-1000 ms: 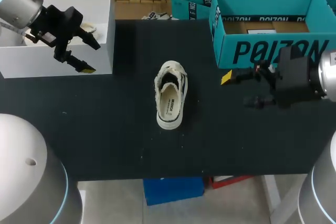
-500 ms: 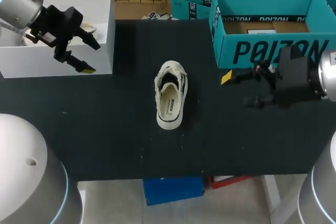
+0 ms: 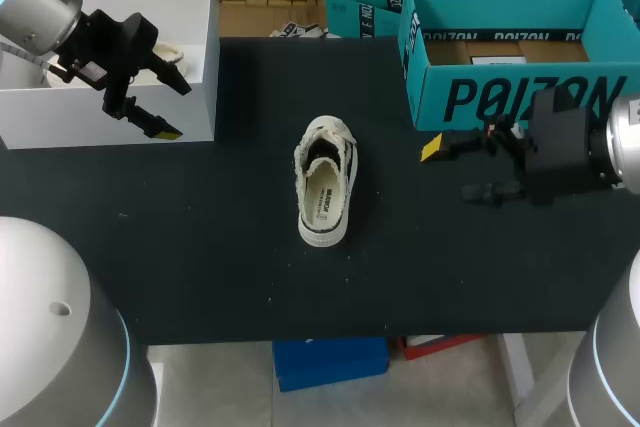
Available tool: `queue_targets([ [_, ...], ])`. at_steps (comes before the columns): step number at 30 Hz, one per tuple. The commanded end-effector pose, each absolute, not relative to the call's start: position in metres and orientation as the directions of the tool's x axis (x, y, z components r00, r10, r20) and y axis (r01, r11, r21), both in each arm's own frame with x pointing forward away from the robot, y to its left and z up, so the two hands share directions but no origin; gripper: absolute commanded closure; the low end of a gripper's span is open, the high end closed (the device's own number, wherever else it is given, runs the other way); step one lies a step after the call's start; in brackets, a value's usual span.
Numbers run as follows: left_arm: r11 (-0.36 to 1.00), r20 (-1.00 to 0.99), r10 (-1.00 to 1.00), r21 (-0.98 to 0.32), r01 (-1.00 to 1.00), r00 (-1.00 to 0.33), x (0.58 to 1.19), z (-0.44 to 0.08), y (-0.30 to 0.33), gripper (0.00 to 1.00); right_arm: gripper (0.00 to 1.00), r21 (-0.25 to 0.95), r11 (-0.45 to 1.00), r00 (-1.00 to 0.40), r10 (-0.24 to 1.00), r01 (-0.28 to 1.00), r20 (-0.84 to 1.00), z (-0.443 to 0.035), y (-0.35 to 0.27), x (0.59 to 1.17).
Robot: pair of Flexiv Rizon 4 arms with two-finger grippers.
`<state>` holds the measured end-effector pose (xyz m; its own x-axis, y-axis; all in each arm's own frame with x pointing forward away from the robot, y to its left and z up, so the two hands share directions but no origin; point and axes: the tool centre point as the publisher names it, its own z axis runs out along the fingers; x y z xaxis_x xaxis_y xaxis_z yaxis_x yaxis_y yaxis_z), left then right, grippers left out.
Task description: Take the shoe out of the shoebox, open the shoe tongue, remove and reinsert the insole, then place the shoe into the shoebox
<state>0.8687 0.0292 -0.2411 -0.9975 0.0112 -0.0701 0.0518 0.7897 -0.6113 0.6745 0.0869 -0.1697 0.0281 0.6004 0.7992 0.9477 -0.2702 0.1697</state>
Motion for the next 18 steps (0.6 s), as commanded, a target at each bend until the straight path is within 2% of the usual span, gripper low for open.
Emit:
queue_targets([
  [1, 0.789, -0.076, 0.009, -0.611, 0.054, -0.997, 0.867, -0.242, 0.029, 0.00, 0.00, 0.149, -0.172, 0.007, 0.676, 0.974, 0.737, -0.176, 0.089, 0.686],
  [10, 0.789, -0.076, 0.009, -0.611, 0.054, -0.997, 0.867, -0.242, 0.029, 0.00, 0.00, 0.129, -0.036, -0.047, 0.808, 0.991, 0.588, -0.177, 0.092, 0.729],
  [18, 0.789, -0.076, 0.009, -0.611, 0.054, -0.997, 0.867, -0.242, 0.029, 0.00, 0.00, 0.163, -0.052, -0.035, 0.870, 0.985, 0.491, -0.169, 0.104, 0.769],
])
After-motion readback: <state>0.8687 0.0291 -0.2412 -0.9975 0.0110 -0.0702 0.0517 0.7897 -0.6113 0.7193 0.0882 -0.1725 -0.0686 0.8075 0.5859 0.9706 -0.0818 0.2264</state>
